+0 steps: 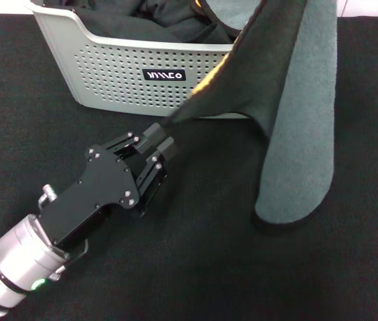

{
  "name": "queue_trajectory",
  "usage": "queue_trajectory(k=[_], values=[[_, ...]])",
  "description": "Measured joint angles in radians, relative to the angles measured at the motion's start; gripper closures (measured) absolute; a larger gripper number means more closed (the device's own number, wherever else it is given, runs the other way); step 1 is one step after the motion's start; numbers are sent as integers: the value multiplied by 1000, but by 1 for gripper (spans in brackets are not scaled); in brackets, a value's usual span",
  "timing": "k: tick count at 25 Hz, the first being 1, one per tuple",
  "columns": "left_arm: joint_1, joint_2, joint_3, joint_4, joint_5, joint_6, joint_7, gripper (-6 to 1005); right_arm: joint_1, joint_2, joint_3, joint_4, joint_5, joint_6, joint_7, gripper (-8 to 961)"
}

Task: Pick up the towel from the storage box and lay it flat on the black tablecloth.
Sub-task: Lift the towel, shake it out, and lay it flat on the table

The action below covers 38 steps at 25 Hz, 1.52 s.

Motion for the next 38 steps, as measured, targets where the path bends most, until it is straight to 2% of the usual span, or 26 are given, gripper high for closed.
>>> queue_trajectory(k=[3, 6, 10, 16, 20, 24, 29, 33, 38], values=[[14, -1, 0, 1, 2, 0, 1, 762, 22, -6, 3, -1, -14, -1, 22, 941], [26, -3, 0, 8, 2, 2, 9, 705, 25, 2, 3, -5, -33, -1, 28, 941], [19, -4, 17, 26, 6, 5, 9, 624, 24, 21, -4, -1, -46, 0, 29, 939], [-16, -3, 130, 68, 8, 8, 6, 502, 26, 51, -3, 7, -74, 13, 29, 940], [-38, -4, 161, 89, 7, -23, 10, 500, 27, 85, -4, 2, -120, 53, 28, 940], [-41, -4, 172, 127, 0, -74, 22, 499, 33, 109, -12, 8, -129, 92, 24, 940], [-29, -4, 188, 179, -62, -204, 74, 499, 42, 142, -17, 11, -138, 133, 19, 941], [-28, -3, 228, 199, -167, -287, 122, 499, 45, 149, -28, 11, -141, 151, 18, 941], [-23, -3, 249, 199, -237, -324, 194, 498, 46, 150, -36, 7, -136, 164, 21, 940]])
